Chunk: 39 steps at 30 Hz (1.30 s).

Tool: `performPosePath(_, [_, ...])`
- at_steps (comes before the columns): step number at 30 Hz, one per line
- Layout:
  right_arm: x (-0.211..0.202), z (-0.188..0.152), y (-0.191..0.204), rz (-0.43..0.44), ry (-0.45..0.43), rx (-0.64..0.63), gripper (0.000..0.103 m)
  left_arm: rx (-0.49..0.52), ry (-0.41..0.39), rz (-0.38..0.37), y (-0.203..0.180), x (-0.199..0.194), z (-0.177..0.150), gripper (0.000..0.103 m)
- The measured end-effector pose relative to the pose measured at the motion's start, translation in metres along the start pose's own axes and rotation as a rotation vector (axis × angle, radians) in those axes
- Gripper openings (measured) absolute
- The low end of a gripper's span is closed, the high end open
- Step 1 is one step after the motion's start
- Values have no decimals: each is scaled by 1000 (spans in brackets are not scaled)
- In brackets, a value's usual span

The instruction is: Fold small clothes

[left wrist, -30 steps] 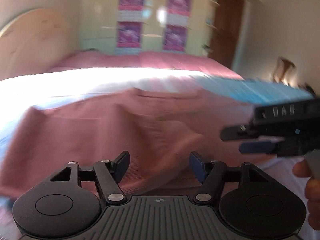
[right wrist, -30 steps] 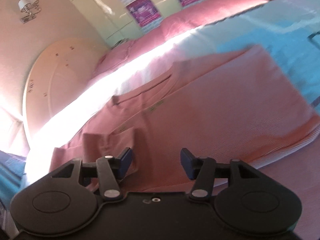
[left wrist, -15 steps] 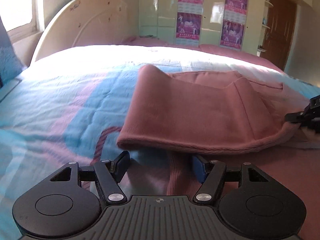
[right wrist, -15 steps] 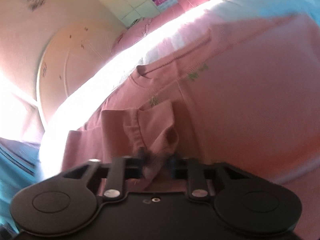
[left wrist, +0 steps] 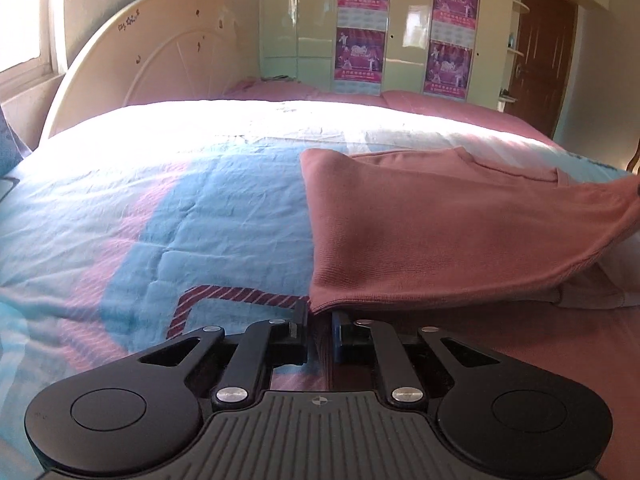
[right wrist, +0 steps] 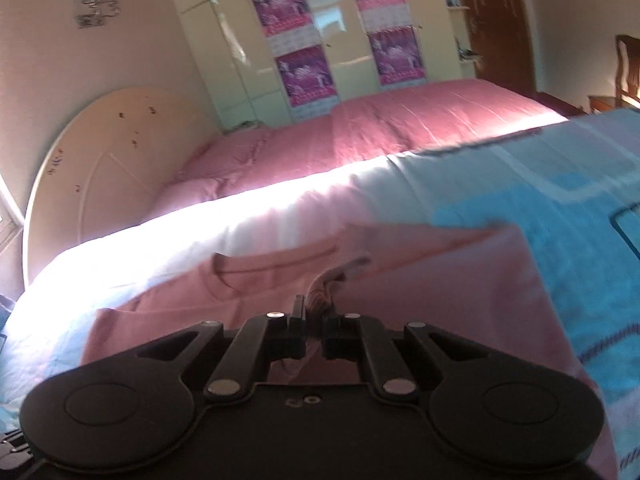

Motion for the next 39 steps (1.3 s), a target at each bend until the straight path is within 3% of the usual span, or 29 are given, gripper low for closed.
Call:
performPosePath(18, [9,-40,-37,-44,62,27,7,55,26,-26,1,-5,1,10])
performPosePath(20, [17,-43,-44,-83,112,42,13,81,32,-30,0,-10,0,12])
performPosePath(21, [18,-44,-49,-102,129,63,19,74,26,-24,3,-15,0,22])
performPosePath(23, [3,-40,-52,-188,90,80,31,-21,-25,-23,13,-37,3,29])
performPosePath(24, [-8,-37,-50,-213,53,66,30,-61,-46,-43,14,-45,6,29])
performPosePath(28, [-15,-31,-18,-110,25,-45,26,-33,-54,-111,-17,-39,16,29])
performPosePath(31, [4,-42,9,-40,102,-126,23,30,10,-158,-49,-17,14,29])
performPosePath(33, [14,-58,19,-38,175,-192,22,79,71,-192,-68,-5,4,29])
performPosePath(34, [19,-65,20,-57,213,-223,22,107,64,-172,-76,-7,2,29])
performPosePath(37, [8,-70,25,-70,184,-286,24,115,6,-231,-101,-22,6,29])
performPosePath(39, [3,-67,36,-14,143,-286,27,157,11,-265,-125,-20,6,29])
Point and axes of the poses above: each gripper's, at about its wrist camera, not at the fingertips, and x roughly the way its jaws point, y to its left, z to its top, the point moved 1 cm from there along x, roughly the way its jaws point, and after that the axes turned 1 degree about y, right-handed, at the moved point
